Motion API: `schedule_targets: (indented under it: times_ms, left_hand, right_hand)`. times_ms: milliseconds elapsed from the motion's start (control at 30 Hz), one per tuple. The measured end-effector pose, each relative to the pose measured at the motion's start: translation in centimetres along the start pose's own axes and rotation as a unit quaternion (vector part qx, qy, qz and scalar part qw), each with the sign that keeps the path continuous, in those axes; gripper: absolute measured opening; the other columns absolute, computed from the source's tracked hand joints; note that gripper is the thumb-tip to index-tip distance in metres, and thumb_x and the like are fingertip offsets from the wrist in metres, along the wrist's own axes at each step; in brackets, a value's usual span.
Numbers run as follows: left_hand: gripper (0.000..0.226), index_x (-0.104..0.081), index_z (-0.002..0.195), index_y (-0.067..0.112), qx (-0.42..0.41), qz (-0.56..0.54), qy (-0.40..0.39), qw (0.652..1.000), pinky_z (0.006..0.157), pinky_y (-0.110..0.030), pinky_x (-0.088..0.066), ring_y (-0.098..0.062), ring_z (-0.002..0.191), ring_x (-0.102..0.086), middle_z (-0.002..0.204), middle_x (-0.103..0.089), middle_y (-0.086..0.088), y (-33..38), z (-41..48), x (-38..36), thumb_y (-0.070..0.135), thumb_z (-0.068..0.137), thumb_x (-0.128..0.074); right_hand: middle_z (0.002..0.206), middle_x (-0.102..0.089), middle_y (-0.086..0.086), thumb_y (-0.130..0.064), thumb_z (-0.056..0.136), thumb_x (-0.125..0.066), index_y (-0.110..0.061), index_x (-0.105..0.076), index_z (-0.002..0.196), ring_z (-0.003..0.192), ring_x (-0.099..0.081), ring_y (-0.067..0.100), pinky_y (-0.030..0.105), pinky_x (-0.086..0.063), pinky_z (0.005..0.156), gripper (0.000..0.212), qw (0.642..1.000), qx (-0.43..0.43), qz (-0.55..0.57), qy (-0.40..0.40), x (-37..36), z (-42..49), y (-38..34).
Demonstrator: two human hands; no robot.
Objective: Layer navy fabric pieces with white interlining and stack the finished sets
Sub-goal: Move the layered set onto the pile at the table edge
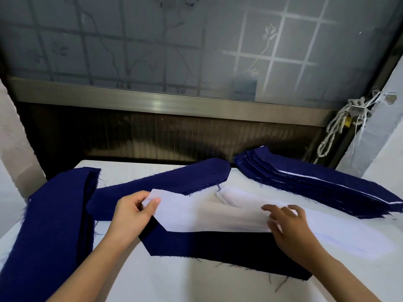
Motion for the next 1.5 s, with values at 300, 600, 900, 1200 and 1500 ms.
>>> schedule_targets:
  times_ms: [300,600,900,1200,1500]
  left_hand:
    - [0.016,-0.070,0.072,0.012,0.077,-0.089,-0.019,0.993,0.058,-0.036,-0.042,-0.020,0.049,-0.045,0.051,-0.051,0.001,-1.6,0.2,0.6,0.015,0.087,-0.071]
    - [0.044,-0.037,0.057,0.006,0.031,0.110,-0.104,0.988,0.051,-0.025,-0.026,-0.011,0.049,-0.031,0.052,-0.032,0.003,-1.1,-0.2,0.9,0.016,0.079,-0.074]
    - [0.045,-0.039,0.056,0.012,-0.016,0.173,-0.092,0.980,0.047,-0.022,-0.027,-0.007,0.046,-0.030,0.048,-0.036,0.007,-1.2,-0.2,0.3,0.023,0.090,-0.067]
    - [0.037,-0.056,0.066,0.005,0.063,0.067,-0.100,0.991,0.045,-0.028,-0.048,-0.019,0.044,-0.060,0.054,-0.063,-0.012,-1.8,-0.2,0.7,0.028,0.082,-0.080]
    - [0.033,-0.056,0.065,0.019,-0.005,0.176,-0.122,0.977,0.051,-0.024,-0.036,-0.006,0.045,-0.040,0.052,-0.056,0.004,-1.5,-0.6,-0.1,0.036,0.085,-0.076]
  right_hand:
    - [0.085,-0.059,-0.015,-0.018,0.087,-0.067,-0.035,-0.055,0.112,0.081,-0.053,0.014,0.034,-0.043,0.077,0.033,0.965,-0.135,0.140,0.173,5.2,-4.3,4.9]
    - [0.070,-0.060,-0.001,-0.014,0.089,-0.066,-0.029,-0.056,0.111,0.066,-0.059,0.016,0.029,-0.045,0.061,0.029,0.940,-0.241,0.211,0.114,2.7,-5.7,6.8]
    - [0.070,-0.061,0.000,-0.003,0.088,-0.062,-0.029,-0.054,0.114,0.067,-0.057,0.007,0.016,-0.042,0.060,0.037,0.943,-0.224,0.221,0.112,0.5,-7.2,7.2]
    - [0.068,-0.066,-0.005,-0.013,0.089,-0.062,-0.038,-0.064,0.091,0.061,-0.061,0.018,0.016,-0.042,0.056,0.026,0.911,-0.277,0.254,0.168,0.2,-7.6,8.7]
    - [0.092,-0.064,0.002,0.003,0.084,-0.063,-0.010,-0.066,0.100,0.074,-0.060,0.026,0.036,-0.045,0.067,0.020,0.960,-0.216,0.082,0.160,0.3,-7.5,7.5]
Point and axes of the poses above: each hand's wrist, its own z-axis towards the middle knuckle, its own x-axis out of the back of the hand, y = z × x, the point moved 6 cm from there along z, towards the middle knuckle
